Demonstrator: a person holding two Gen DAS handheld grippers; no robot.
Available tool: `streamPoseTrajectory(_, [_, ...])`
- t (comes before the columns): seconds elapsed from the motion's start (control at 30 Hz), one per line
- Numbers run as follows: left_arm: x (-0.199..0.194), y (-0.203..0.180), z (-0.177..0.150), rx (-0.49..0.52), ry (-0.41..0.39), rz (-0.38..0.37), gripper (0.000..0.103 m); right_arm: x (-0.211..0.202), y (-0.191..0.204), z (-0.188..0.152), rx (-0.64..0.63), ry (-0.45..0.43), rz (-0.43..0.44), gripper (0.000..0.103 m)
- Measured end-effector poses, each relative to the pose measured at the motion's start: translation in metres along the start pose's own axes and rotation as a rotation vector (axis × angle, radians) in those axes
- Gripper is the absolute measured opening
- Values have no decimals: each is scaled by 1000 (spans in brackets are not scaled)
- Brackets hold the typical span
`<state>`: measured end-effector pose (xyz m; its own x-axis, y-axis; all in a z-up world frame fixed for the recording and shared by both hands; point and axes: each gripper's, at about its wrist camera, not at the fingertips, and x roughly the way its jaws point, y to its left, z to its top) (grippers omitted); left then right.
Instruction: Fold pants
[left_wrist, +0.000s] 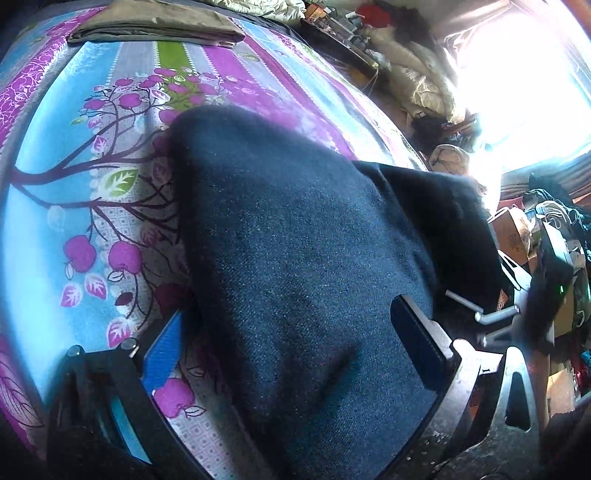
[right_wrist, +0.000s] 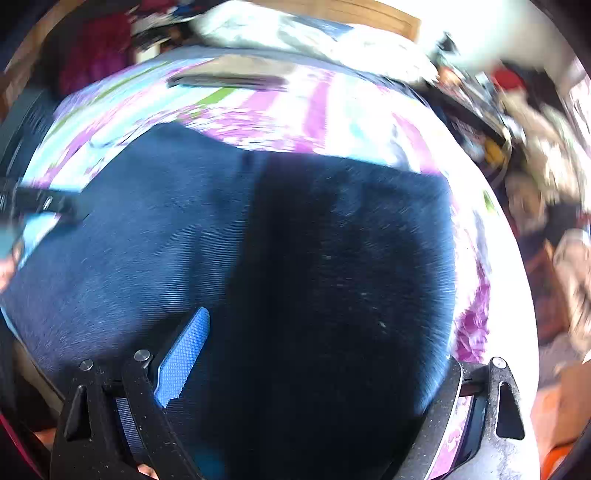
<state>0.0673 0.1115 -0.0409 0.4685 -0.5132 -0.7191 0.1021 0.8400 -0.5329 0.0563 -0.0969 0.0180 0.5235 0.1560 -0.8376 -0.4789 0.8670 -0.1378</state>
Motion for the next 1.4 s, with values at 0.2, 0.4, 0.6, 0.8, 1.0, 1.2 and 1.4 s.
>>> streamPoseTrajectory(0.2, [3,-4,-1,27,-1,5,103,17,-45,-13,233,40,194,95])
streamPoseTrajectory(0.4, [4,-4,0,36,-7,3,103,31,-72,-24,398,55,357,100])
streamPoseTrajectory(0.6, [1,2,7,-23,4,-36,103,53,-115,-24,527,-5,775,89])
streamPoseTrajectory(0.8, [2,16,21,-97,30,-155,102,72,-146,-52,620,-75,960,46])
streamPoseTrajectory(1.0, [12,-8,11,80,39,-69,96,66,-147,-55,546,-74,926,42])
streamPoseTrajectory(1.2, [8,11,22,-18,-19,-48,22,34,-126,-51,431,-132,754,31])
streamPoseTrajectory(1.4, [-11,21,24,-128,-77,-174,14,-46,-52,-22,148,-190,336,28])
